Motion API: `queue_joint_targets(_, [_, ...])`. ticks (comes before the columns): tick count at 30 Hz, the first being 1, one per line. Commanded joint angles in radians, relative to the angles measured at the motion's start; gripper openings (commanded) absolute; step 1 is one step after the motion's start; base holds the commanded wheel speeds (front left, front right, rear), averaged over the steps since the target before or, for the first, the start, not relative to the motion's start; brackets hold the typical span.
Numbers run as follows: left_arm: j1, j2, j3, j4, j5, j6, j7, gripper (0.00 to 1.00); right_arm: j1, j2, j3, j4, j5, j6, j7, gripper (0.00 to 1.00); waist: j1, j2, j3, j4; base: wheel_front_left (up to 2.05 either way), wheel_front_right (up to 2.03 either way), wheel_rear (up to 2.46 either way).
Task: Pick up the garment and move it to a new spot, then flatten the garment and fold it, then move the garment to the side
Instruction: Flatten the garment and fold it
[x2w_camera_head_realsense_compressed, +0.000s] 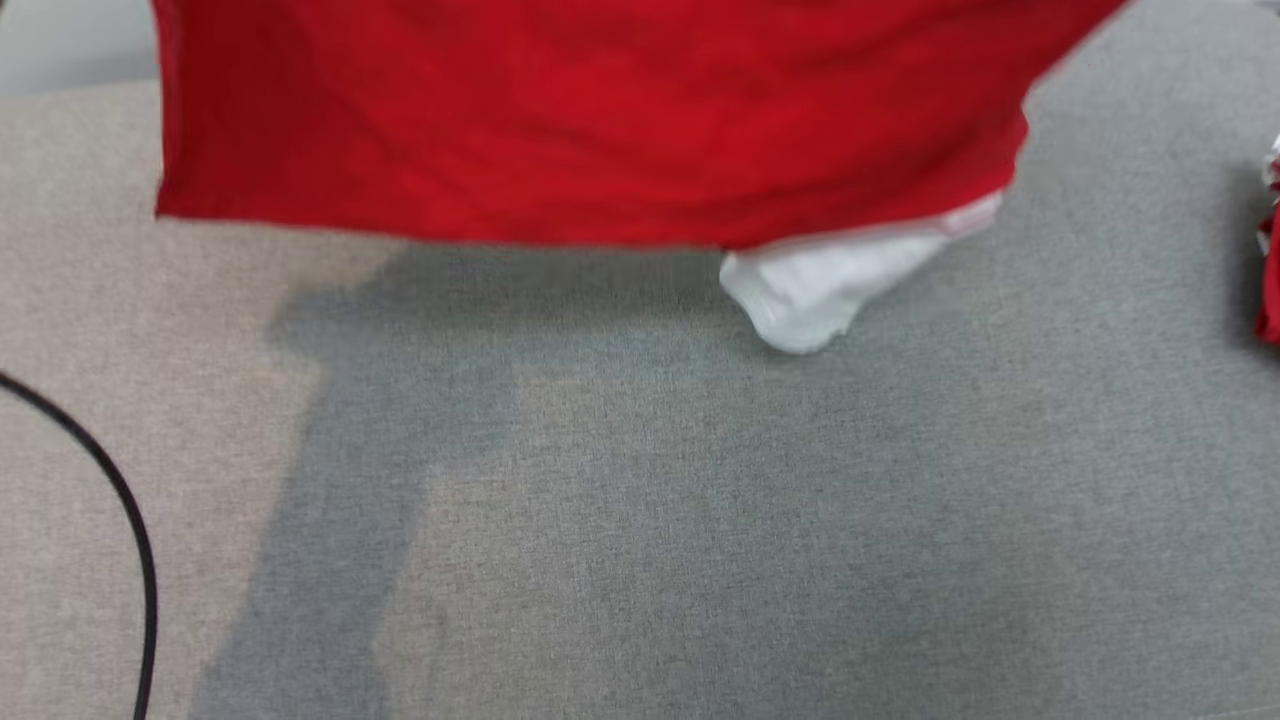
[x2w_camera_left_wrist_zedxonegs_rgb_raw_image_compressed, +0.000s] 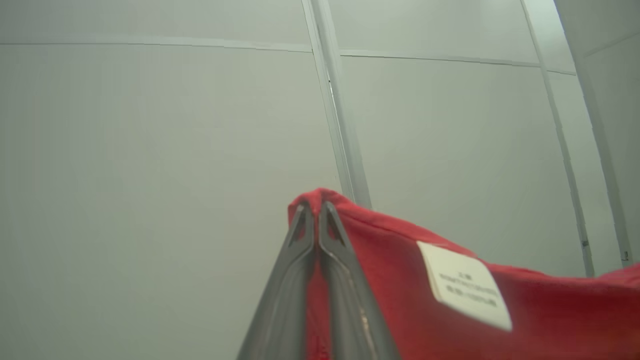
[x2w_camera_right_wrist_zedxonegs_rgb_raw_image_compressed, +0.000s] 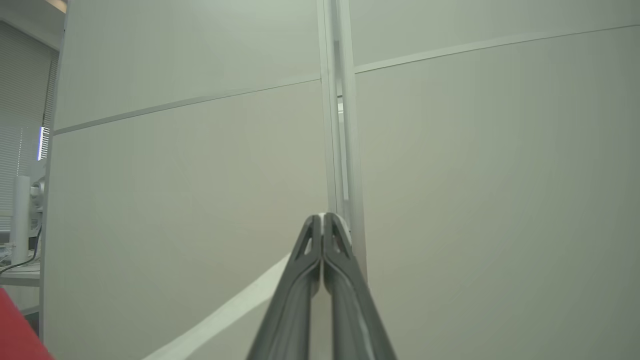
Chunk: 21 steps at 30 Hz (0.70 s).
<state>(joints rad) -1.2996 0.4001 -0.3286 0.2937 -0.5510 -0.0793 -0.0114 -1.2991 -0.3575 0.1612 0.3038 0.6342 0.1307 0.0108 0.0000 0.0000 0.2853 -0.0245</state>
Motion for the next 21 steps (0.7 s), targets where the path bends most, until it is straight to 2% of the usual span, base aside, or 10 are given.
queue_joint_targets(1, [-0.041, -0.038, 0.015, 0.085, -0.047, -0.009, -0.011, 0.00, -0.059, 0.020, 0.016, 0.078, -0.006, 0.000, -0.040, 0.00, 0.0000, 0.0000, 0.038, 0.000, 0.00, 0.00, 0.00])
queue_joint_targets(7, [-0.201, -0.055, 0.033, 0.301, -0.039, -0.016, -0.075, 0.00, -0.256, 0.090, 0.042, 0.307, 0.004, 0.000, -0.165, 0.00, 0.0000, 0.0000, 0.121, -0.006, 0.00, 0.00, 0.00])
queue_joint_targets(12, [-0.282, -0.074, 0.055, 0.455, -0.072, -0.027, -0.123, 0.00, -0.346, 0.151, 0.061, 0.468, 0.052, 0.000, -0.223, 0.00, 0.0000, 0.0000, 0.159, -0.015, 0.00, 0.00, 0.00])
queue_joint_targets(17, [-0.294, -0.092, 0.035, 0.539, -0.091, -0.044, -0.143, 0.00, -0.355, 0.168, 0.129, 0.537, 0.095, 0.000, -0.204, 0.00, 0.0000, 0.0000, 0.197, -0.019, 0.00, 0.00, 0.00])
queue_joint_targets(21, [-0.215, -0.115, 0.008, 0.578, -0.130, -0.052, -0.164, 0.00, -0.276, 0.151, 0.208, 0.529, 0.170, 0.000, -0.170, 0.00, 0.0000, 0.0000, 0.236, -0.012, 0.00, 0.00, 0.00])
